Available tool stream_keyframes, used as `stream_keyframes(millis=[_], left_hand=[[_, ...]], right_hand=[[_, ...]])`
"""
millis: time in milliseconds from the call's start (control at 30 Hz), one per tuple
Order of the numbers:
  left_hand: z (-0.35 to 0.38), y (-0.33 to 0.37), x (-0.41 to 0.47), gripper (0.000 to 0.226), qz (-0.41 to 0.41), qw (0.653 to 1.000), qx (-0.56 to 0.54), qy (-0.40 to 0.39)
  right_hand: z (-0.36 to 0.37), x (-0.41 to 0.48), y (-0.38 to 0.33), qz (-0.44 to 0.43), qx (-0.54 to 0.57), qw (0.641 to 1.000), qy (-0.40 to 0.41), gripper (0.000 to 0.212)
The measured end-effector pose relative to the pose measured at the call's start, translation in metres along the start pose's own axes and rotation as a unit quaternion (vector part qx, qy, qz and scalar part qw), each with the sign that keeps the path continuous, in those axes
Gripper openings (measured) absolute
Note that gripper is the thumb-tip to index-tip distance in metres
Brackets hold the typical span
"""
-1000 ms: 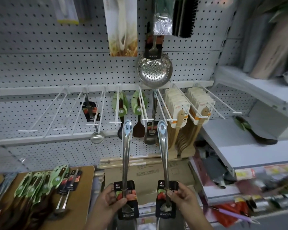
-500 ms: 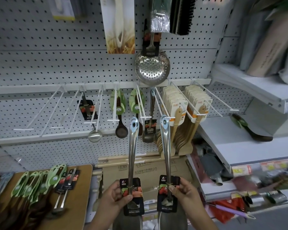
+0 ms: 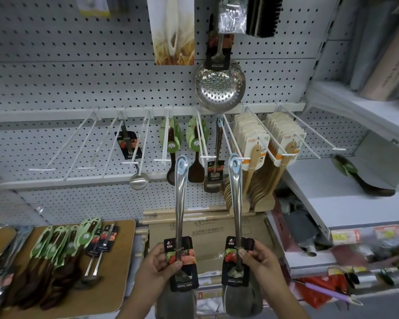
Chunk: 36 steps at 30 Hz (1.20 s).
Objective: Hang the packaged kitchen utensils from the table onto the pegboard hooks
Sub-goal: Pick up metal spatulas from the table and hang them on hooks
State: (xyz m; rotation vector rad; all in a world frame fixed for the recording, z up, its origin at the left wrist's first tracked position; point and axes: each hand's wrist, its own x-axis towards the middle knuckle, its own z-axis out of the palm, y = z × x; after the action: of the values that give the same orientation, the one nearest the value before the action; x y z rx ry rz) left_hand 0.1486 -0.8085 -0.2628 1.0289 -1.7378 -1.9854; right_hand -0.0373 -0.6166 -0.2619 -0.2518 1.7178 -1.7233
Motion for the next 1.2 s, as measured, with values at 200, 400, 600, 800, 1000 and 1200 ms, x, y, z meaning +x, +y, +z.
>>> stream_keyframes(millis=[200, 400, 600, 800, 1000, 1200], left_hand=[[0.01, 0.001, 0.0, 0.039, 0.003, 1.0, 0.03, 0.01], [0.022, 0.004, -0.003, 0.038, 0.009, 0.999, 0.044, 0.01], [0.026, 0.006, -0.005, 0.035, 0.011, 0.999, 0.034, 0.022], [0.025, 0.0, -0.007, 0.036, 0.008, 0.999, 0.029, 0.033], [0.026, -0.001, -0.012, 0.037, 0.012, 0.999, 0.024, 0.043], [0.024, -0.002, -0.012, 0.038, 0.016, 0.998, 0.022, 0.049]], right_hand=[[-0.007, 0.003, 0.001, 0.022, -0.03, 0.999, 0.008, 0.021], [-0.01, 0.0, -0.003, 0.019, -0.037, 0.999, -0.003, 0.018], [-0.012, -0.001, -0.003, 0.014, -0.023, 1.0, -0.008, 0.02], [-0.011, -0.003, -0.002, 0.017, -0.011, 1.0, -0.016, 0.02], [-0.013, -0.004, 0.003, 0.011, -0.016, 1.0, -0.024, 0.019], [-0.015, 0.0, 0.007, 0.009, -0.018, 1.0, -0.022, 0.019]])
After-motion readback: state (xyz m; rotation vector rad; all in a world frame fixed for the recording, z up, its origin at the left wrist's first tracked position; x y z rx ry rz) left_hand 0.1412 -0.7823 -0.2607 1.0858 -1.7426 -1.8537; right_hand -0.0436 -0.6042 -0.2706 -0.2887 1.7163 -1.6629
